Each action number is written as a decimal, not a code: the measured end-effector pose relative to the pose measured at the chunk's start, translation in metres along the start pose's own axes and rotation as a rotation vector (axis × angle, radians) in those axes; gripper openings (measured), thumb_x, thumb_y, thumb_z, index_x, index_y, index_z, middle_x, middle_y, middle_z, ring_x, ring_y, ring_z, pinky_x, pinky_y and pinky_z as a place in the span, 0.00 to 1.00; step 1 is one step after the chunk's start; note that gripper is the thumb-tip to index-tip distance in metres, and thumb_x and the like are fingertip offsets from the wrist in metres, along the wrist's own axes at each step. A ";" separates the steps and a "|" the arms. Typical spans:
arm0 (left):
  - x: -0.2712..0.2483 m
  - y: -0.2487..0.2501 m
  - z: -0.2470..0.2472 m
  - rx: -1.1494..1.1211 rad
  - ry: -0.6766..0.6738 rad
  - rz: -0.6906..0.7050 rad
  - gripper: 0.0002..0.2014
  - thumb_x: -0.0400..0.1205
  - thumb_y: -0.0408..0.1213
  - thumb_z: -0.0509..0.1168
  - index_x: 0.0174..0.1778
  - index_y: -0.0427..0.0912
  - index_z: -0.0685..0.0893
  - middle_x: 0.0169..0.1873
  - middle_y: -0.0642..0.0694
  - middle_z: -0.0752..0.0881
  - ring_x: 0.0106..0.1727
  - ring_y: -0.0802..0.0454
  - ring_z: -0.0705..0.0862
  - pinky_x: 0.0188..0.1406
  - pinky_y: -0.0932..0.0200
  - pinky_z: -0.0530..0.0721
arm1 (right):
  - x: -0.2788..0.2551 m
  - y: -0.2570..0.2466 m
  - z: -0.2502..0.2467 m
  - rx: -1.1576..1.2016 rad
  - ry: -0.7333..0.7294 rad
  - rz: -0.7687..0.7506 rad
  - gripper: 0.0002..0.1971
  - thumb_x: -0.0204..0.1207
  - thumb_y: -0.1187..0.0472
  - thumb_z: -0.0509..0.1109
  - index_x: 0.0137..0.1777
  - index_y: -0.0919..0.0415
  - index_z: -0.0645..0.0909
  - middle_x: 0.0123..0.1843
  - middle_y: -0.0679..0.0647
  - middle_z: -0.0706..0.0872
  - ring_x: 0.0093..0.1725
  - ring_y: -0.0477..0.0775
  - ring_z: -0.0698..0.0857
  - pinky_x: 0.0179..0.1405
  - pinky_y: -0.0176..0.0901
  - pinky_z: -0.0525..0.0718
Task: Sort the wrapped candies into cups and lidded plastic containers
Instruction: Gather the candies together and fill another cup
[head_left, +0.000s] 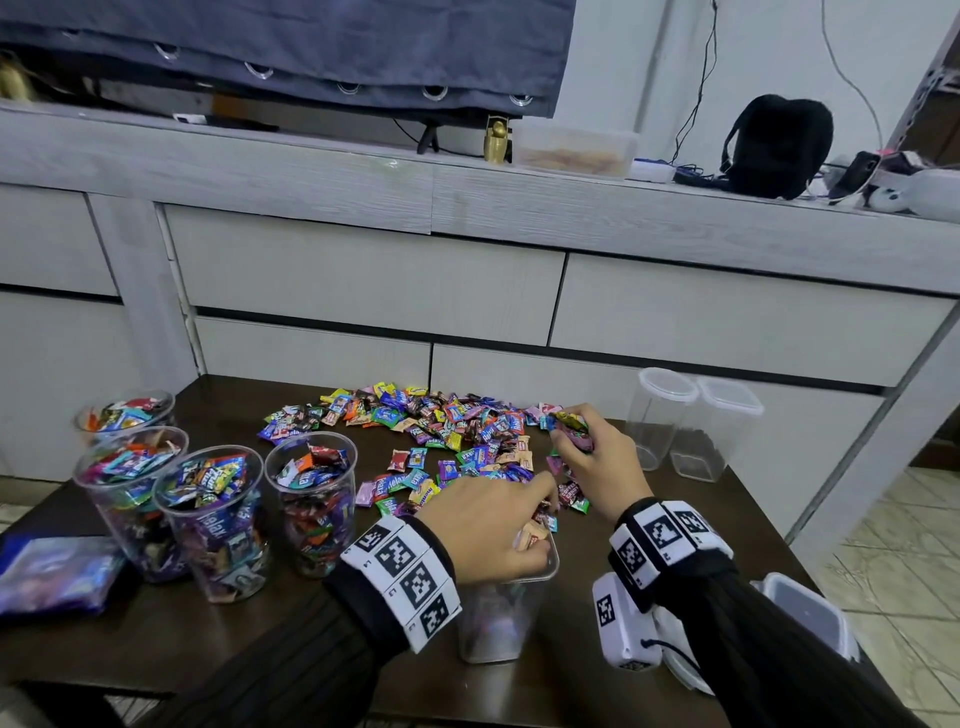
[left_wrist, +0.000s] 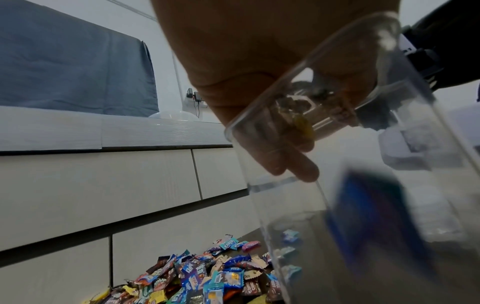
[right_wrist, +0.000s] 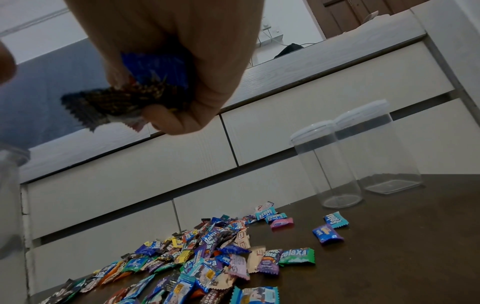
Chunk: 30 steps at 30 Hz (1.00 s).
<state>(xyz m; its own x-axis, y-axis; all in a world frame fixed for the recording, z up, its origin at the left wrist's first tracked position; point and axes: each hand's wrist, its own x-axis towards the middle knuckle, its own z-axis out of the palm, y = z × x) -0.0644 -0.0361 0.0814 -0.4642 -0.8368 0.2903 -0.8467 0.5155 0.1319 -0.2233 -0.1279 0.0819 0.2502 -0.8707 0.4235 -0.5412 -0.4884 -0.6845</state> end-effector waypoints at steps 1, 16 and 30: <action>0.000 0.001 0.000 -0.002 0.001 -0.005 0.19 0.78 0.55 0.61 0.60 0.50 0.69 0.38 0.45 0.86 0.40 0.38 0.84 0.35 0.52 0.78 | -0.001 0.000 0.000 0.002 0.001 -0.003 0.05 0.80 0.60 0.67 0.53 0.58 0.80 0.39 0.51 0.87 0.41 0.49 0.84 0.39 0.32 0.78; -0.020 -0.013 0.006 -0.263 0.257 0.027 0.31 0.73 0.68 0.61 0.65 0.51 0.77 0.52 0.60 0.77 0.55 0.61 0.74 0.54 0.63 0.73 | -0.003 -0.008 -0.003 0.049 0.056 -0.031 0.03 0.80 0.60 0.68 0.51 0.56 0.79 0.37 0.45 0.85 0.37 0.38 0.83 0.35 0.25 0.75; -0.033 -0.050 0.033 -0.563 -0.069 -0.295 0.69 0.47 0.82 0.69 0.82 0.55 0.53 0.74 0.49 0.74 0.76 0.53 0.72 0.76 0.47 0.72 | -0.043 -0.043 0.040 0.122 -0.074 -0.263 0.10 0.79 0.63 0.69 0.59 0.59 0.80 0.52 0.46 0.84 0.51 0.43 0.81 0.52 0.25 0.74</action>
<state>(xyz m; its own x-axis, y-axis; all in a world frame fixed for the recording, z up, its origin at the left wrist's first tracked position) -0.0158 -0.0402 0.0341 -0.2639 -0.9587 0.1062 -0.6841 0.2636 0.6801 -0.1786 -0.0720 0.0688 0.4294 -0.7131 0.5542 -0.3509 -0.6971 -0.6252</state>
